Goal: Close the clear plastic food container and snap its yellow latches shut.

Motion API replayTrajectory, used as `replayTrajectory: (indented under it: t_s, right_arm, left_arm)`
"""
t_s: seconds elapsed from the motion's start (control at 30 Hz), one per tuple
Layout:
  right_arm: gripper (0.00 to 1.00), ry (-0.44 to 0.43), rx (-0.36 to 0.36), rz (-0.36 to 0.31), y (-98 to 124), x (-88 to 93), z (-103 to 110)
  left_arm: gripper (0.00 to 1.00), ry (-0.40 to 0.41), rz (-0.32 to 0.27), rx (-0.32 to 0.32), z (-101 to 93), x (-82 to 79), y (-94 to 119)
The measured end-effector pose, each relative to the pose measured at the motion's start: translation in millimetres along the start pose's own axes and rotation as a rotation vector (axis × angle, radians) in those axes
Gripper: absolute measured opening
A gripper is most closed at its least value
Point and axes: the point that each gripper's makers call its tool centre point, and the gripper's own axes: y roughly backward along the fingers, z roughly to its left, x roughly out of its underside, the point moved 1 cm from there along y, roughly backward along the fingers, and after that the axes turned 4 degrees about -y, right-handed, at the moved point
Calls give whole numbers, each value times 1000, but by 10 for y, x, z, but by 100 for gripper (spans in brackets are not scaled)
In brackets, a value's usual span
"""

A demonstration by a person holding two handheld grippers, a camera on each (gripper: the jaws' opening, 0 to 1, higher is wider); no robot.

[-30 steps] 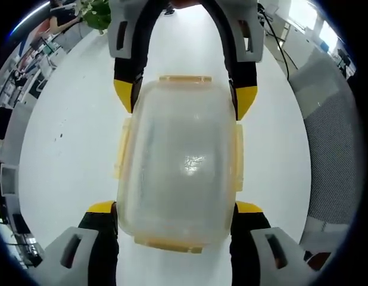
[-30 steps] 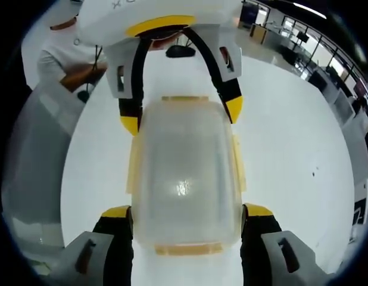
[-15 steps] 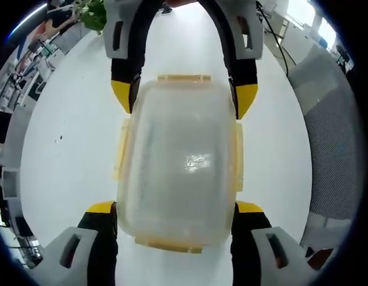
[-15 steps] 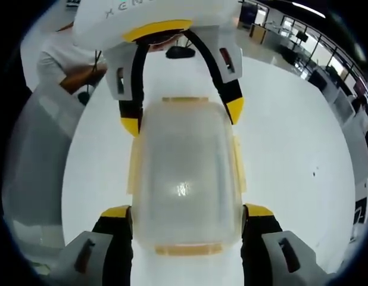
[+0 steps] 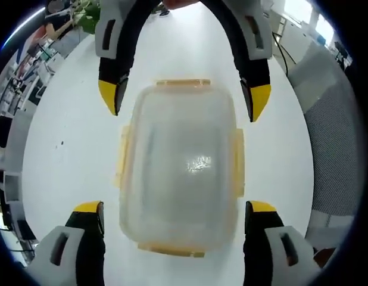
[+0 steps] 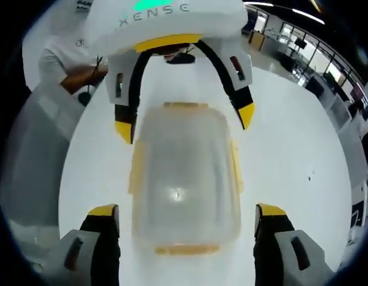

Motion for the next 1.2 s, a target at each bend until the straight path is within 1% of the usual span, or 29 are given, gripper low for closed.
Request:
replayTrajectory:
  t_s: [0.1, 0.17, 0.27, 0.37, 0.4, 0.53, 0.6, 0.7, 0.77, 0.9, 0.97, 1.07, 1.2]
  right_arm:
    - [95, -7, 27, -30, 27, -11, -38]
    - [94, -31, 31, -52, 55, -20, -31]
    - [94, -34, 44, -47, 75, 37, 1]
    - [93, -59, 58, -87, 105, 21, 23]
    - [93, -60, 63, -91, 112, 28, 29]
    - [93, -80, 81, -102, 126, 68, 55]
    - [93, -95, 86, -109, 126, 81, 85]
    - [93, -133, 118, -154, 158, 53, 82]
    - [93, -152, 126, -168, 172, 53, 99]
    - [92, -190, 144, -200, 209, 34, 123]
    - [92, -201, 152, -203, 219, 57, 142]
    - [91, -224, 164, -214, 234, 79, 159]
    - [91, -258, 174, -232, 251, 94, 192]
  left_arm:
    - [99, -3, 5, -4, -26, 24, 3]
    - [99, -7, -4, -11, -41, 23, 11]
    - [99, 20, -20, -42, -36, 11, 30]
    - [98, 43, -32, -67, -34, 13, 66]
    - [98, 54, -40, -78, -24, 9, 75]
    - [96, 83, -41, -97, -13, 40, 90]
    - [95, 96, -56, -103, -25, 37, 106]
    - [95, 124, -69, -108, -70, 43, 129]
    - [95, 145, -84, -115, -99, 44, 148]
    - [96, 217, -114, -134, -136, 71, 170]
    - [95, 236, -126, -135, -168, 87, 176]
    - [95, 247, -128, -147, -189, 116, 185]
    - [94, 313, -158, -165, -208, 143, 215]
